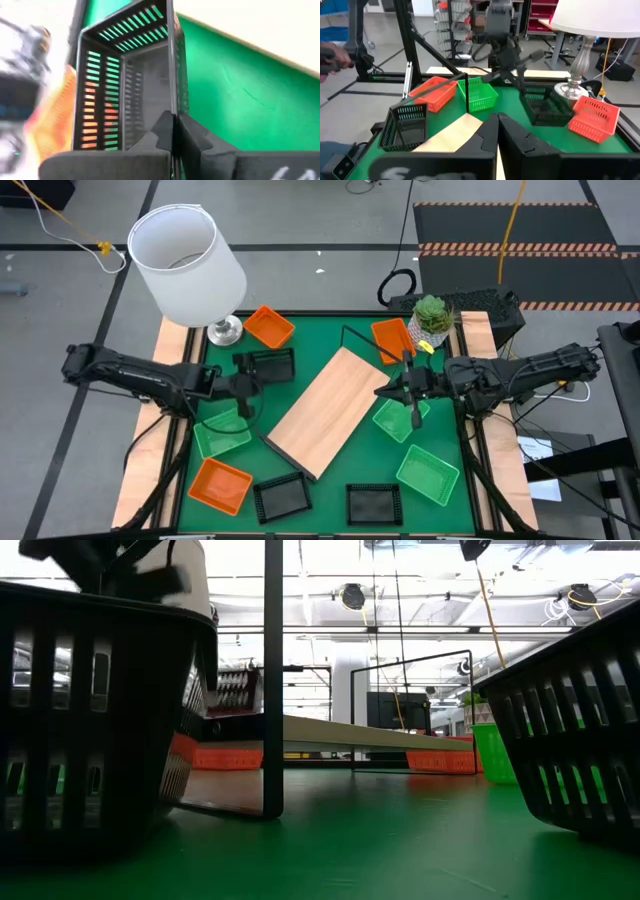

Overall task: Stack baskets on shelf by color
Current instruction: Put the top black bin on the shelf

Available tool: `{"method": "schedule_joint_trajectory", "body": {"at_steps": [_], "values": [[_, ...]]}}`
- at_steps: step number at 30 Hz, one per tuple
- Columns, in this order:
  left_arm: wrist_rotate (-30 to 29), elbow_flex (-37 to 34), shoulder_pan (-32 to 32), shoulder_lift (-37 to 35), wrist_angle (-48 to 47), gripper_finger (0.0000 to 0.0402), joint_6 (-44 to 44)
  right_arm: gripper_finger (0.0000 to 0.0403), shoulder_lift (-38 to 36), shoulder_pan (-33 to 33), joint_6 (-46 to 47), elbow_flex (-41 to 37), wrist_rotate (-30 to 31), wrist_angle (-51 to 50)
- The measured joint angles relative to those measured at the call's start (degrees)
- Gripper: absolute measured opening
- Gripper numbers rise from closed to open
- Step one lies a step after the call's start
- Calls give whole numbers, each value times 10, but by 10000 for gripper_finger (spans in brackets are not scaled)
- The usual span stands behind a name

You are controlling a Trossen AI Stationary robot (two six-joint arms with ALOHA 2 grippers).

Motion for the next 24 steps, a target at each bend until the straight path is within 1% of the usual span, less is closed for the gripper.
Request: {"method": "schedule_joint_trajectory", "body": {"at_steps": [2,4,7,10,13,15,17,20,24], "values": [[-8,23,8,0,1,19,61,0,4,0,0,0,2,3],[-12,41,17,0,7,18,125,0,8,0,0,0,17,9],[-12,58,29,0,37,8,215,0,21,-1,-1,0,45,24],[-12,67,37,0,80,12,280,0,38,-2,-15,0,73,32],[4,68,43,0,117,23,319,0,61,-2,-33,0,113,50],[31,68,48,0,131,20,338,0,81,-2,-44,0,151,80],[69,68,52,1,138,11,352,0,103,-5,-57,0,177,118],[107,68,55,10,139,9,360,0,142,-19,-68,0,177,168],[109,68,55,30,140,21,360,15,198,-44,-61,17,176,175]]}}
